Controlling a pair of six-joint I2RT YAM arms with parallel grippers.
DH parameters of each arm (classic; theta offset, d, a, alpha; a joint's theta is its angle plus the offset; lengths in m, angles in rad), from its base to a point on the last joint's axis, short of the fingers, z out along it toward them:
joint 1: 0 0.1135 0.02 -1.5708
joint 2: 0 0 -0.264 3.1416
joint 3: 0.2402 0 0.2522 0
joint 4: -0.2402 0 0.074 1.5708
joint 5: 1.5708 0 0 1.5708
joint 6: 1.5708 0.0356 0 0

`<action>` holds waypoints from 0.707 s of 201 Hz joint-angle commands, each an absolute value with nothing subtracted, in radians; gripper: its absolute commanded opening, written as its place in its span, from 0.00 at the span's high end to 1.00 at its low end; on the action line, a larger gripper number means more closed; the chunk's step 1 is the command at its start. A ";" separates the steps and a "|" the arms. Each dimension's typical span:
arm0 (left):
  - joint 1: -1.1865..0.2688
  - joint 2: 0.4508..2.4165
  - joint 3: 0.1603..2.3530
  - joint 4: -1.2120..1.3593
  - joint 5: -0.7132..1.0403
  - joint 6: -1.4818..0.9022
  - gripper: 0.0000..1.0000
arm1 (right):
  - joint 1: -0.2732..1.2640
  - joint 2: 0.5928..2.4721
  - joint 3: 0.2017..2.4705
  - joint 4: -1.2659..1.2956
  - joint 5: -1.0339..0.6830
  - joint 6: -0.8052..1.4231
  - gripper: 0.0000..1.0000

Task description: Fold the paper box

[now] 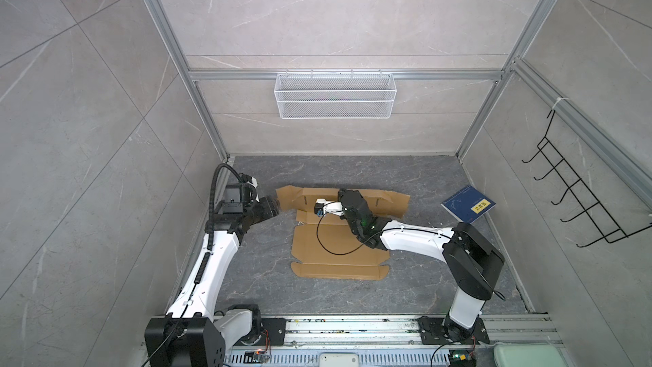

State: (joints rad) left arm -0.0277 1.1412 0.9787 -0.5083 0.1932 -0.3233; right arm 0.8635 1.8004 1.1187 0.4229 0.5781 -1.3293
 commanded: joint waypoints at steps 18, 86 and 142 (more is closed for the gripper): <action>-0.024 1.218 1.090 -0.548 0.228 -0.084 0.27 | 0.863 1.739 1.107 0.406 0.531 -1.348 1.00; -0.025 1.280 1.232 -0.664 0.240 0.068 0.24 | 0.858 1.717 1.086 0.342 0.528 -1.318 1.00; -0.024 1.249 1.225 -0.696 0.212 0.092 0.24 | 0.858 1.695 1.115 0.330 0.523 -1.357 1.00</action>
State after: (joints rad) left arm -0.0235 1.2984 1.2022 -0.6662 0.2123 0.0463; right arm 0.8623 1.7397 1.1030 0.3519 0.5327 -1.3365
